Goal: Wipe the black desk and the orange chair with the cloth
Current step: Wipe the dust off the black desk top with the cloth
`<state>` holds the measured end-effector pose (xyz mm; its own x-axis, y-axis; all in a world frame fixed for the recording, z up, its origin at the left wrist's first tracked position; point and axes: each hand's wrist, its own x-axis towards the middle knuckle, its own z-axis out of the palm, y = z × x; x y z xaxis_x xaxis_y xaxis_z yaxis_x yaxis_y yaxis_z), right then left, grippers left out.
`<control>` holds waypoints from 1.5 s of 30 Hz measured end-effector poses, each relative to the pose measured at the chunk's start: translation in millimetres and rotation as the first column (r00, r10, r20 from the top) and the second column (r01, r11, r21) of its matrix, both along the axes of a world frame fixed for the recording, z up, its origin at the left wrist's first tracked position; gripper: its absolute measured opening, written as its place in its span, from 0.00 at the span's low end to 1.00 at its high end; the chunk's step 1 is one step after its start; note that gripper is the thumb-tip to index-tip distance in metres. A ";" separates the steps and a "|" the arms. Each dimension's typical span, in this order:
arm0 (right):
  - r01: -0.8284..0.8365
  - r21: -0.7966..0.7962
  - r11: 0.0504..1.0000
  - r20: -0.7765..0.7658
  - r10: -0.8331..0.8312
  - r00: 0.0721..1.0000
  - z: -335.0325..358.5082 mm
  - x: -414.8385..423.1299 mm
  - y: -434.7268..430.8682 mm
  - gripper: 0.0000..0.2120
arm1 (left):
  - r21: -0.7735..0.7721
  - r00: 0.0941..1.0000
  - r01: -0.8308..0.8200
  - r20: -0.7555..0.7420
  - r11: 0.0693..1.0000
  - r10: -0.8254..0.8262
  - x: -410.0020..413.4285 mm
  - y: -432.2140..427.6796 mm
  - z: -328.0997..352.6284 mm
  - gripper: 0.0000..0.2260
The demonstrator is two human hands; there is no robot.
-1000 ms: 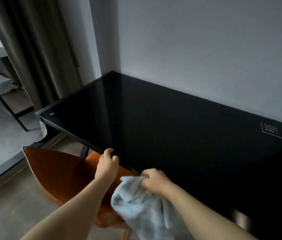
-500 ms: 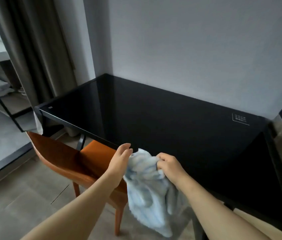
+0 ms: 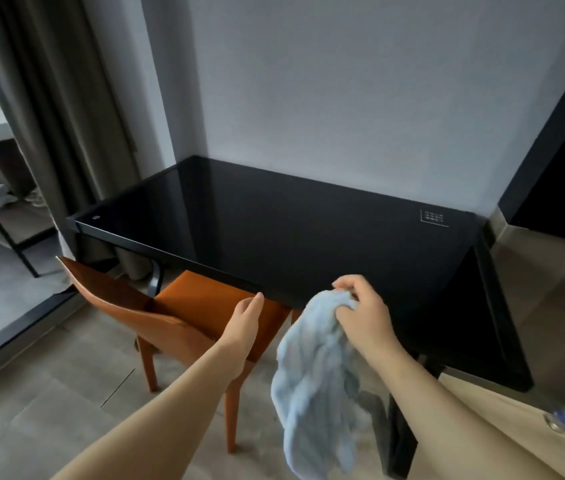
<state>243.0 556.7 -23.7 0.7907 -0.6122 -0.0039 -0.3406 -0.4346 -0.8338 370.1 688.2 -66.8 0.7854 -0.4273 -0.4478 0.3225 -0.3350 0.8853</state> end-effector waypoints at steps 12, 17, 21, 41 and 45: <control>-0.333 0.267 0.904 0.009 0.343 0.939 50.1 57.2 27.0 0.19 | 0.102 0.695 0.660 0.294 0.744 -0.656 50.9 25.5 34.7 0.31; -0.297 0.291 0.909 0.193 0.248 0.949 63.3 75.2 22.7 0.24 | 0.336 0.527 0.702 0.348 0.628 -0.775 69.8 27.7 55.2 0.09; -0.134 0.109 0.985 0.155 0.116 0.981 71.6 83.6 5.6 0.24 | 0.510 0.511 0.546 0.426 0.664 -0.747 100.7 42.1 51.7 0.08; -0.218 0.460 0.861 0.165 0.159 0.974 27.4 146.8 81.8 0.14 | -0.316 0.845 0.376 -0.268 0.871 -0.462 150.7 57.8 76.6 0.25; -0.099 0.567 0.818 0.314 -0.103 0.944 12.4 150.8 74.7 0.11 | -0.174 0.852 0.413 -0.273 0.894 -0.447 162.0 70.4 67.3 0.12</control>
<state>393.7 631.4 -11.3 0.8084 -0.5798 -0.1018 -0.0154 0.1522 -0.9882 532.1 758.6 0.5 0.3490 -0.7486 -0.5637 0.4209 -0.4122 0.8081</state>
